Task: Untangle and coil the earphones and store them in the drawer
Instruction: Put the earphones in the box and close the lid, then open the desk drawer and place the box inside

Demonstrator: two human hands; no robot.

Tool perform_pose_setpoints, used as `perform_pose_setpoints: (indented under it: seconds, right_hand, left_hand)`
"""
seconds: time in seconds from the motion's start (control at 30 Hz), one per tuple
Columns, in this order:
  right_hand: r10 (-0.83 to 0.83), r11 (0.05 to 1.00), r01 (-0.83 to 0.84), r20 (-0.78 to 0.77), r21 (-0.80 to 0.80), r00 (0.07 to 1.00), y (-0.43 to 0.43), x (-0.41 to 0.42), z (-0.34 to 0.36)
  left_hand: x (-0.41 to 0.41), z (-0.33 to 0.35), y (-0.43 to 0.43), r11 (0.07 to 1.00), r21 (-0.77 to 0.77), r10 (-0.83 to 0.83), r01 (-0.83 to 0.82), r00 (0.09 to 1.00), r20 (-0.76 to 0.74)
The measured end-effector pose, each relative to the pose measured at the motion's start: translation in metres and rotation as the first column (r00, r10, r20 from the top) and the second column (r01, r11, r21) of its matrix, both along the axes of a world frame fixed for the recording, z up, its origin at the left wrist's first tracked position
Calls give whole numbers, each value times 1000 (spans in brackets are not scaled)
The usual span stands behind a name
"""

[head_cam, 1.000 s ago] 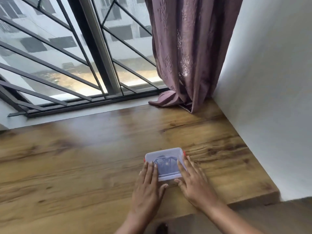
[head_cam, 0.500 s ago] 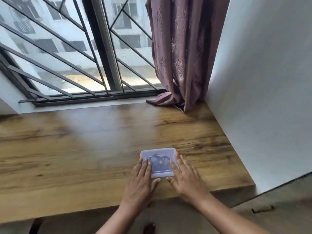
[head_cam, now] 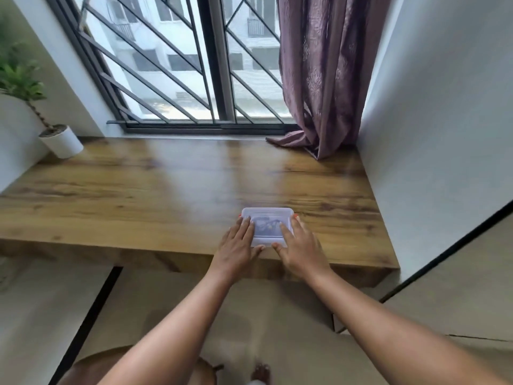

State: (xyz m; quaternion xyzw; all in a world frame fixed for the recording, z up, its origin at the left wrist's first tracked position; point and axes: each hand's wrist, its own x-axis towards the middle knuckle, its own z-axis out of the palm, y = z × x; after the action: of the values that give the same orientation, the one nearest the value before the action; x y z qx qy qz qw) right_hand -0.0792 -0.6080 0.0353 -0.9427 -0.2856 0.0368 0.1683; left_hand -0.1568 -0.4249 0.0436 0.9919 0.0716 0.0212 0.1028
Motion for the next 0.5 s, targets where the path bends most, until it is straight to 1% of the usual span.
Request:
perform_pose_setpoints:
  seconds: [0.03, 0.07, 0.1, 0.13, 0.17, 0.2, 0.23, 0.27, 0.3, 0.33, 0.37, 0.43, 0.5]
  right_hand:
    - [-33, 989, 27, 37, 146, 999, -1, -12, -1]
    - [-111, 944, 102, 9, 312, 994, -2, -26, -6]
    - [-209, 866, 236, -110, 440, 972, -2, -41, -13]
    - [-301, 772, 413, -295, 483, 907, -1, -55, -22]
    - [-362, 668, 603, -516, 437, 776, 1, -68, -28]
    - [-377, 534, 774, -723, 340, 578, 3, -76, -36]
    - [-311, 376, 898, -882, 229, 355, 5, -81, -46]
    - [-175, 225, 967, -972, 117, 158, 7, -82, -55]
    - [-44, 102, 994, -999, 24, 29, 7, -80, -60]
    - [53, 0, 999, -998, -37, -37, 9, -74, -67]
    - [123, -84, 994, -991, -67, -57, 10, -68, -71]
    - [194, -201, 976, -980, -81, -41, 13, -51, -81]
    - [237, -282, 956, -971, -86, -17, 19, -36, -89]
  left_hand:
    - [-8, -1, -7, 989, -139, 62, -46, 992, 114]
    - [-17, -4, -18, 937, -327, 203, -125, 955, 216]
    - [-25, -10, -29, 811, -540, 408, -225, 880, 245]
    - [-30, -19, -39, 594, -734, 618, -328, 771, 155]
    - [-33, -27, -47, 305, -860, 763, -408, 645, -36]
    - [-33, -37, -54, -3, -890, 797, -456, 537, -278]
    - [-32, -50, -57, -269, -849, 736, -456, 471, -486]
    - [-32, -62, -58, -471, -778, 635, -417, 451, -627]
    - [-30, -73, -57, -593, -713, 554, -373, 453, -698]
    - [-26, -85, -53, -659, -668, 507, -345, 453, -733]
    - [-22, -93, -49, -694, -644, 485, -321, 451, -749]
    - [-11, -106, -40, -749, -601, 456, -281, 440, -774]
    - [1, -115, -32, -793, -555, 426, -251, 422, -800]
